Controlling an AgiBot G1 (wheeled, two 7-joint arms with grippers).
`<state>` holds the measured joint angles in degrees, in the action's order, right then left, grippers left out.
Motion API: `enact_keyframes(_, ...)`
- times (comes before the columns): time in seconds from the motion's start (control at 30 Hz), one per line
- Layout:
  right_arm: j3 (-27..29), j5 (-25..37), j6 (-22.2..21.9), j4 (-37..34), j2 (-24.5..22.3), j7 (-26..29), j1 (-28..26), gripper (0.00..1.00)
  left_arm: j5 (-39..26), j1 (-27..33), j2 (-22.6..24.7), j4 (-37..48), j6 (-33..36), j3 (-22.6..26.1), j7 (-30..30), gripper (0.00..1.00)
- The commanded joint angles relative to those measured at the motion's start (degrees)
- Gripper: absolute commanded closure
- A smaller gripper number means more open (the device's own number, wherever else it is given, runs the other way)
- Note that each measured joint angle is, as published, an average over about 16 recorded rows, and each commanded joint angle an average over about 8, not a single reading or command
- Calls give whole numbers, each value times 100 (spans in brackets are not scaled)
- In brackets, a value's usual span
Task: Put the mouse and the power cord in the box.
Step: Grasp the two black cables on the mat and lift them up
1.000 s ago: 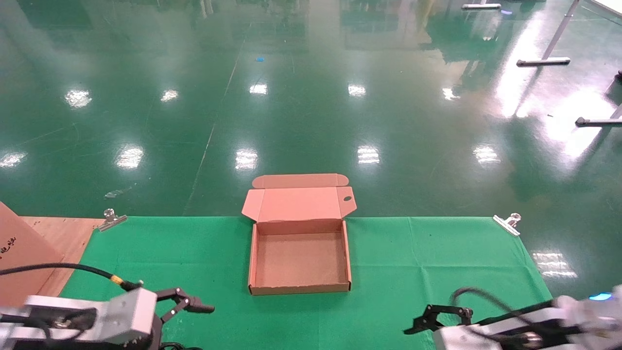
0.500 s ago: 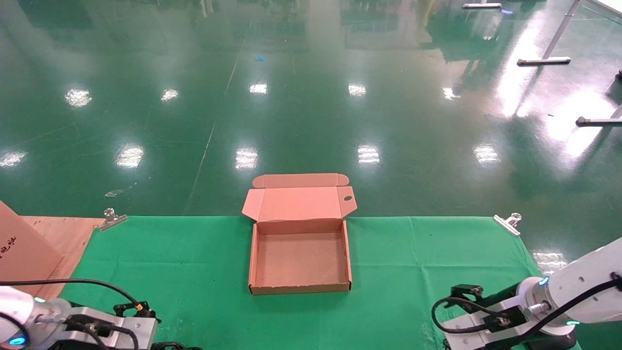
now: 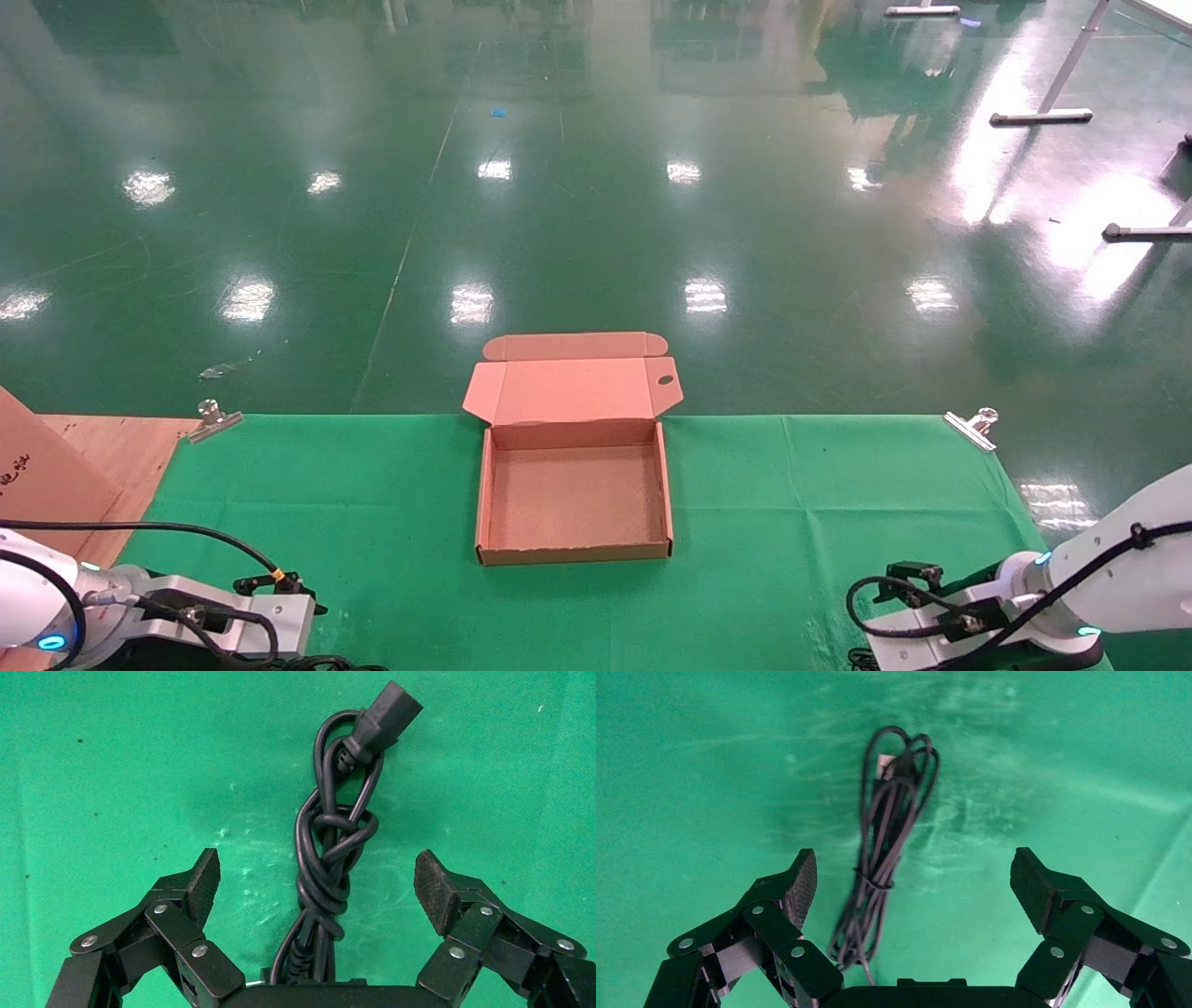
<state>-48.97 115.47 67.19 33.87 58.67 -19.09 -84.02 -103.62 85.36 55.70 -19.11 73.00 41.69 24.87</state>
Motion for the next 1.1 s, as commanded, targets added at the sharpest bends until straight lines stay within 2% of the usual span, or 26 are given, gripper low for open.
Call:
enact_keyframes(0.03, 17, -42, -81, -313, 87, -183, -48, 0, 30, 41, 35, 140, 43, -11, 90, 0)
enact_keyframes(0.07, 27, -64, -99, -431, 108, -260, -69, 0, 37, 45, 50, 209, 31, -15, 105, 0)
enact_keyframes(0.1, 38, -87, -115, -540, 122, -330, -88, 5, 46, 45, 63, 275, 20, -21, 120, 4)
enact_keyframes(0.13, 52, -114, -128, -649, 132, -398, -108, 15, 53, 46, 78, 341, 7, -25, 136, 17)
enact_keyframes(0.33, 125, -245, -162, -1177, 146, -759, -233, 90, 30, 94, 173, 631, -94, -14, 271, 92)
enact_keyframes(0.37, 131, -257, -163, -1248, 150, -813, -255, 98, 24, 111, 187, 664, -107, -10, 296, 100)
enact_keyframes(0.4, 134, -264, -162, -1311, 155, -862, -276, 100, 20, 128, 200, 694, -119, -8, 318, 100)
enact_keyframes(1.1, 149, -295, -257, -2108, 353, -1305, -489, 100, 51, 239, 309, 1165, -157, -29, 651, 100)
